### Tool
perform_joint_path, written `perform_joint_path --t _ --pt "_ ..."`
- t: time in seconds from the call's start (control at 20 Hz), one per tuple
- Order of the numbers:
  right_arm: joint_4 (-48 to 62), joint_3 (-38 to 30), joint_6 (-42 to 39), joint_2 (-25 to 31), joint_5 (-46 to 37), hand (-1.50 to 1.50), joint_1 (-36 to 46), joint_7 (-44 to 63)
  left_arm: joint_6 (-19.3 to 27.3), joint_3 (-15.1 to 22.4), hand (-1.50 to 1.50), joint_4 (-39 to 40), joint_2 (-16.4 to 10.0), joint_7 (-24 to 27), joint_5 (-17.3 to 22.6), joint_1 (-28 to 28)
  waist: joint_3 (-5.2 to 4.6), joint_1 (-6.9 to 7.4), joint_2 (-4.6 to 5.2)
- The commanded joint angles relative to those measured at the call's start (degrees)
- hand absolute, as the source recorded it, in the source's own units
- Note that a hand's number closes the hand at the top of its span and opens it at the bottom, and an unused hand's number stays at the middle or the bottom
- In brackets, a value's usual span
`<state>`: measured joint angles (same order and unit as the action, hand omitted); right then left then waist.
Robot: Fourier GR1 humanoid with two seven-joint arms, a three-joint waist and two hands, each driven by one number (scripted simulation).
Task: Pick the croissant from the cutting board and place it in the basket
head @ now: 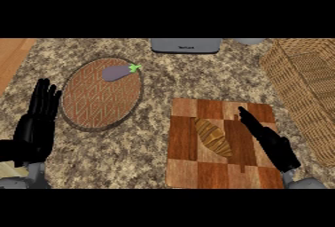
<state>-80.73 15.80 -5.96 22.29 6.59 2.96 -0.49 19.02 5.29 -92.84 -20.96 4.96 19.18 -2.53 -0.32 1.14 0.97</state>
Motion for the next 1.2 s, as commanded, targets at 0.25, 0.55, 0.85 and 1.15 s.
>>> perform_joint_path --t 0.25,0.55,0.85,1.15 --pt "-10.5 -7.53 -6.4 -1.28 9.36 1.5 6.06 -10.83 0.09 2.81 0.0 0.01 1.09 0.62 -4.18 -0.57 0.39 -1.75 -1.21" --pt "-22.12 16.34 9.07 -12.04 -17.64 -1.5 -3.96 -10.76 -0.68 7.01 0.0 -2.63 4.02 -0.28 -4.26 3.46 0.28 -1.58 -1.48" --pt "-25.77 10.18 21.7 -8.86 -35.29 -1.5 -0.82 8.06 0.88 6.1 0.0 -0.85 4.24 -1.76 -4.91 0.47 0.0 -3.2 -1.86" --pt "-36.61 7.37 9.37 3.96 -46.44 -1.5 -0.23 29.03 1.12 6.9 0.0 -2.12 4.95 -1.52 -5.07 2.95 -0.18 -3.43 -2.2"
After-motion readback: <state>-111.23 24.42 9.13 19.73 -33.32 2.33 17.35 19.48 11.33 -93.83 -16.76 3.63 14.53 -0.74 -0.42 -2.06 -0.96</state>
